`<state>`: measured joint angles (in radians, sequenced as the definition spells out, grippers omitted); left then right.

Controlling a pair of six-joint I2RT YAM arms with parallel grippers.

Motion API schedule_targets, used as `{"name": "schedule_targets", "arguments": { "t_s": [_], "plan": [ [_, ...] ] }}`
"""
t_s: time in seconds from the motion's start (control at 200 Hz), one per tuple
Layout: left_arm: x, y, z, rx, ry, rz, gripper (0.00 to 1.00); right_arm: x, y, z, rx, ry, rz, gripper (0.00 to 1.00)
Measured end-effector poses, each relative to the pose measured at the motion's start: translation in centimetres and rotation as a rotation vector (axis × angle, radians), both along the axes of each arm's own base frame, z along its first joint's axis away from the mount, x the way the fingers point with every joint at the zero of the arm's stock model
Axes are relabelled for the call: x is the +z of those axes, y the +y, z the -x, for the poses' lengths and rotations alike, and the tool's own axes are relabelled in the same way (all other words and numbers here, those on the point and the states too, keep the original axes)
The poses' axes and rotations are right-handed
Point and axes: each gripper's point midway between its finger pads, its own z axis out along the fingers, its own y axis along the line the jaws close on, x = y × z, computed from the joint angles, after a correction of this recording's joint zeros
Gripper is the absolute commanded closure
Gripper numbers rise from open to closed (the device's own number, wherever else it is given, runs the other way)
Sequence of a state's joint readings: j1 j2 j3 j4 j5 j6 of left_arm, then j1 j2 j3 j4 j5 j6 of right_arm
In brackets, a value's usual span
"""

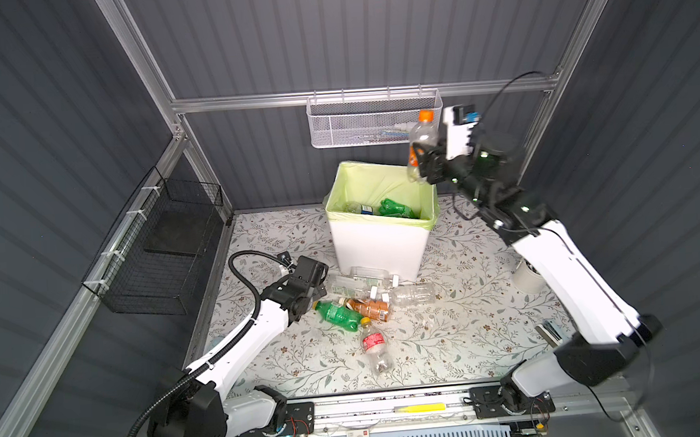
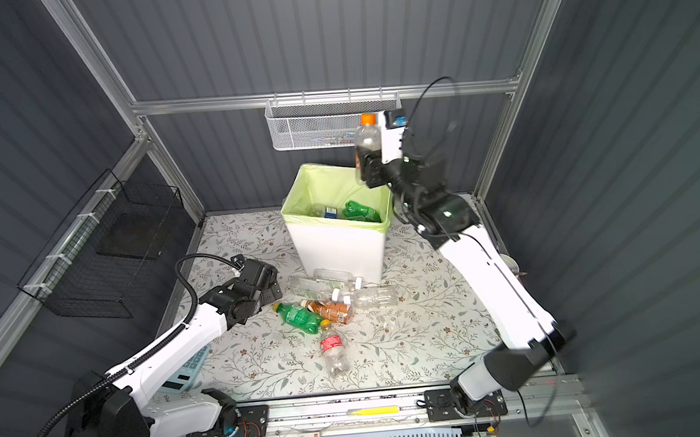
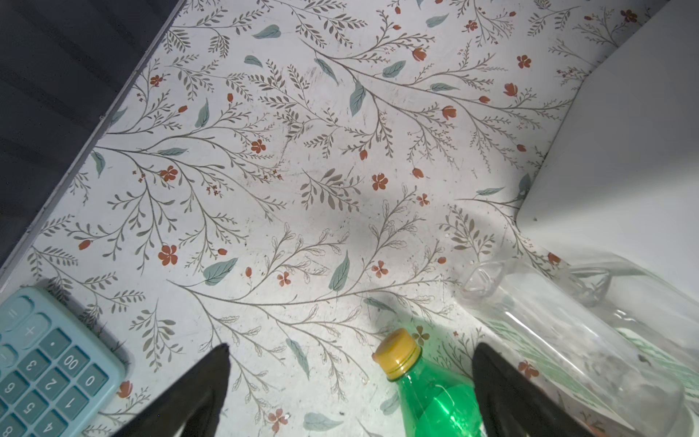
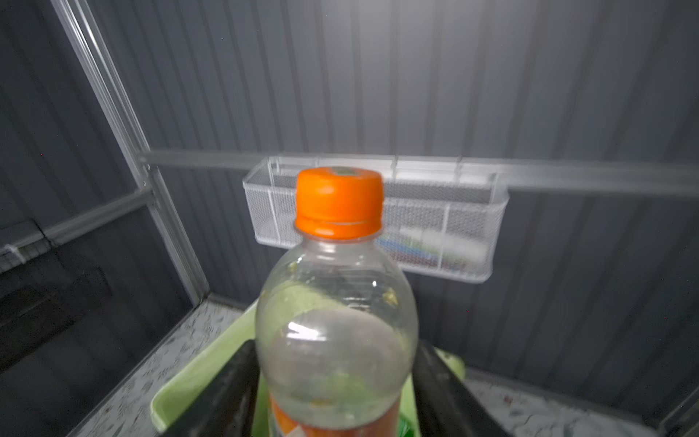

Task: Throw the plastic bottles in the bin
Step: 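Lift the orange-capped bottle with the right gripper and release it over the bin, then withdraw the right gripper while the left gripper lowers onto the second Sprite bottle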

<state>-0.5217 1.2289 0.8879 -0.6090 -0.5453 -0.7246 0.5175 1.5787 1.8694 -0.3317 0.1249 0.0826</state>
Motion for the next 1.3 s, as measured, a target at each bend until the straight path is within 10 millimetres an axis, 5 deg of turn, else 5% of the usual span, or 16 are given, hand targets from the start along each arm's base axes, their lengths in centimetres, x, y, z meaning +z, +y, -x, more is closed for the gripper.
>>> {"name": "schedule_targets", "arguments": {
  "t_s": [0.08, 0.155, 0.26, 0.41, 0.525, 0.635, 0.771, 0.901, 1.081, 1.301],
  "plan": [
    [0.4, 0.0, 0.1, 0.003, -0.013, 0.016, 0.0, -5.5, 1.0, -2.2, -0.005, 0.138, 0.058, 0.02],
    [0.8, 0.0, 0.2, 0.009, -0.025, 0.034, 0.0, -6.8, 0.4, -2.4, -0.02, 0.181, 0.079, 0.01],
    [1.3, -0.1, 0.5, 0.019, -0.039, 0.065, 0.0, -2.3, -1.3, -0.6, -0.046, 0.088, 0.032, 0.01],
    [1.6, -0.5, 1.0, 0.034, -0.04, 0.126, 0.0, 6.5, -5.1, 5.1, -0.076, -0.126, -0.09, 0.01],
    [1.5, -1.1, 1.3, 0.048, -0.027, 0.191, 0.0, 7.6, -7.9, 7.8, -0.114, -0.186, -0.143, 0.01],
    [0.6, -1.7, 2.0, 0.067, 0.004, 0.259, 0.0, 4.0, -10.3, 7.4, -0.18, -0.131, -0.15, 0.01],
    [-1.6, -2.5, 3.4, 0.098, 0.077, 0.342, 0.0, -4.9, -12.8, 5.4, -0.277, 0.056, -0.123, 0.01],
    [-3.9, -3.7, 4.9, 0.123, 0.156, 0.41, 0.0, -11.9, -15.7, 6.2, -0.368, 0.206, -0.126, 0.01],
    [-6.1, -5.7, 5.8, 0.136, 0.223, 0.493, 0.01, -14.7, -19.1, 8.8, -0.465, 0.252, -0.206, 0.01],
    [-6.4, -7.8, 5.3, 0.138, 0.225, 0.575, 0.02, -17.8, -19.7, 10.0, -0.496, 0.314, -0.247, 0.01]
  ]
}}
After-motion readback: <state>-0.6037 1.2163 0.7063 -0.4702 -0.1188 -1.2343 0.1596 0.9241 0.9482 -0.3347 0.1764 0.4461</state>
